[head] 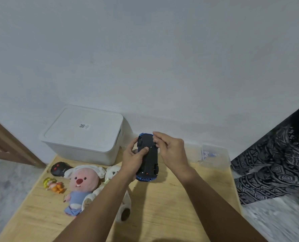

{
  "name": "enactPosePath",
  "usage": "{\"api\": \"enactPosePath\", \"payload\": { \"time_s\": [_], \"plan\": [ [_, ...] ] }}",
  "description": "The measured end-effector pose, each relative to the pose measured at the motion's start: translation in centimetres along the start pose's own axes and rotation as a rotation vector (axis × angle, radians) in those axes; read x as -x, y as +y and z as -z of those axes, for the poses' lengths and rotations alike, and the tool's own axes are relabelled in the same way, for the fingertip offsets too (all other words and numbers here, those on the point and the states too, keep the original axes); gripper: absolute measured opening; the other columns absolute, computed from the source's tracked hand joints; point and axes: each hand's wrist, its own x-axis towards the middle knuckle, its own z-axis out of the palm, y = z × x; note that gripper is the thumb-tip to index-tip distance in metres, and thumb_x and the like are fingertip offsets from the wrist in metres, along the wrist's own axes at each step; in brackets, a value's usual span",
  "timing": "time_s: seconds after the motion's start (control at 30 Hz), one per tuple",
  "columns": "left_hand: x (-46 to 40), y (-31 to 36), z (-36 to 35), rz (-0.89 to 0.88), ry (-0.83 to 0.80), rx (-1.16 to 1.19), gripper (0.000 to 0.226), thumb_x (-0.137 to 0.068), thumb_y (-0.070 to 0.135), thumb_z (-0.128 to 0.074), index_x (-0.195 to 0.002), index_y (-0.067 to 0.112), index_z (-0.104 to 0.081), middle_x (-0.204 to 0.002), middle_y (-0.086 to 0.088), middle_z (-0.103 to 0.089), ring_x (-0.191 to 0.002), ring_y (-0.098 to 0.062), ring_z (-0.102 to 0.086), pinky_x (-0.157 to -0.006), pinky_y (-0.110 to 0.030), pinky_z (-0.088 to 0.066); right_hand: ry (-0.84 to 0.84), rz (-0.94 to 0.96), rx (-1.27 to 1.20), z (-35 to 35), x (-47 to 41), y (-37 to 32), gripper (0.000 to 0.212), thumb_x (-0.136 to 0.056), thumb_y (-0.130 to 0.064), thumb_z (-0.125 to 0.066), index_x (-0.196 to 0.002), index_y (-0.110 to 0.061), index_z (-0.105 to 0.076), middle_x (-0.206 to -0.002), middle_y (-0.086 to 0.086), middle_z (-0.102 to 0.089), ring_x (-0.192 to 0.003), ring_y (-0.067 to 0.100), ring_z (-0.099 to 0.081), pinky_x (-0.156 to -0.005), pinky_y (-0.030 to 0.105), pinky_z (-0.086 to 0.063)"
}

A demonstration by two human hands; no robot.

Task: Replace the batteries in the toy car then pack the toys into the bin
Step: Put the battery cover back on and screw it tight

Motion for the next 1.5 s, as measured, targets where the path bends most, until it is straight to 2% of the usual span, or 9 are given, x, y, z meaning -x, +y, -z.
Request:
{"api": "enactPosePath", "payload": {
  "time_s": [0.17, 0.37, 0.5, 0.57, 0.83, 1.0, 1.13, 1.3, 1.5],
  "plan": [
    [0.0, 0.0, 0.0, 0.014, 0.007, 0.033, 0.052, -0.089, 0.004, -0.064, -0.134, 0.025, -0.049, -0.09, -0.015, -0.069, -0.066, -0.022, -0.07, -0.05, -0.026, -0.055, -0.104, 0.035, 0.004, 0.0, 0.3, 0.1, 0.029, -0.094, 0.0, -0.054, -0.12, -0.007, -0.066, -0.114, 0.007, -0.071, -0.103, 0.005, -0.066, -0.09, 0.023, -0.055],
    [0.1, 0.0, 0.0, 0.019, 0.021, 0.042, 0.05, -0.089, 0.003, -0.064, -0.134, 0.022, -0.05, -0.087, -0.015, -0.07, -0.065, -0.021, -0.069, -0.049, -0.026, -0.054, -0.127, 0.017, 0.006, 0.0, 0.3, 0.0, 0.03, -0.095, 0.001, -0.051, -0.121, -0.006, -0.065, -0.111, 0.006, -0.071, -0.102, 0.011, -0.068, -0.088, 0.02, -0.055],
    [0.0, -0.4, 0.0, 0.021, 0.025, 0.034, 0.052, -0.088, 0.004, -0.065, -0.135, 0.021, -0.05, -0.092, -0.015, -0.072, -0.073, -0.027, -0.071, -0.056, -0.032, -0.058, -0.02, 0.048, 0.1, -0.1, -0.1, 0.2, 0.014, -0.091, -0.016, -0.061, -0.101, -0.017, -0.071, -0.08, 0.004, -0.074, -0.072, 0.02, -0.071, -0.072, 0.041, -0.058],
    [0.1, -0.6, -0.1, 0.018, 0.024, 0.024, 0.051, -0.088, 0.005, -0.065, -0.135, 0.023, -0.051, -0.094, -0.016, -0.071, -0.073, -0.027, -0.071, -0.058, -0.033, -0.059, 0.032, 0.065, 0.136, -0.2, -0.3, 0.2, 0.011, -0.089, -0.02, -0.065, -0.098, -0.016, -0.071, -0.073, 0.005, -0.072, -0.067, 0.023, -0.068, -0.066, 0.042, -0.056],
    [0.0, -0.4, -0.1, 0.007, 0.032, 0.036, 0.049, -0.088, 0.003, -0.065, -0.13, 0.025, -0.052, -0.086, -0.01, -0.072, -0.065, -0.02, -0.071, -0.052, -0.028, -0.055, 0.048, 0.118, 0.201, 0.0, -0.8, 0.1, 0.024, -0.094, -0.014, -0.058, -0.113, -0.007, -0.07, -0.093, 0.009, -0.076, -0.085, 0.022, -0.071, -0.078, 0.039, -0.056],
    [-0.1, -0.6, -0.1, 0.012, 0.039, 0.03, 0.049, -0.088, 0.003, -0.066, -0.129, 0.026, -0.053, -0.084, -0.008, -0.072, -0.066, -0.02, -0.071, -0.054, -0.029, -0.056, 0.075, 0.062, 0.198, 0.3, -1.2, -0.1, 0.012, -0.086, -0.022, -0.069, -0.086, -0.012, -0.074, -0.07, 0.0, -0.072, -0.066, 0.011, -0.068, -0.065, 0.036, -0.057],
    [-0.1, -0.9, -0.1, 0.018, 0.026, 0.03, 0.048, -0.087, 0.003, -0.066, -0.126, 0.029, -0.054, -0.088, -0.011, -0.072, -0.069, -0.024, -0.072, -0.056, -0.032, -0.058, 0.058, 0.078, 0.399, 0.7, -1.6, -0.6, 0.031, -0.087, -0.037, -0.066, -0.072, -0.01, -0.063, -0.059, -0.001, -0.062, -0.058, 0.018, -0.059, -0.055, 0.031, -0.049],
    [-0.2, -1.0, -0.1, 0.011, 0.016, 0.027, 0.046, -0.088, 0.004, -0.066, -0.123, 0.031, -0.054, -0.09, -0.013, -0.071, -0.068, -0.023, -0.072, -0.055, -0.032, -0.057, -0.034, 0.063, 0.62, 0.8, -1.9, -1.0, 0.045, -0.095, -0.042, -0.048, -0.064, -0.01, -0.043, -0.056, 0.002, -0.045, -0.061, 0.03, -0.05, -0.056, 0.036, -0.04],
    [-0.2, -1.3, -0.1, 0.012, -0.005, 0.021, 0.044, -0.088, 0.003, -0.065, -0.117, 0.034, -0.055, -0.087, -0.013, -0.071, -0.068, -0.024, -0.071, -0.059, -0.034, -0.06, -0.059, -0.075, 0.736, 0.5, -2.3, -1.7, 0.063, -0.095, -0.057, -0.039, -0.049, -0.014, -0.033, -0.048, 0.002, -0.036, -0.054, 0.027, -0.041, -0.052, 0.03, -0.03]
  ]
}}
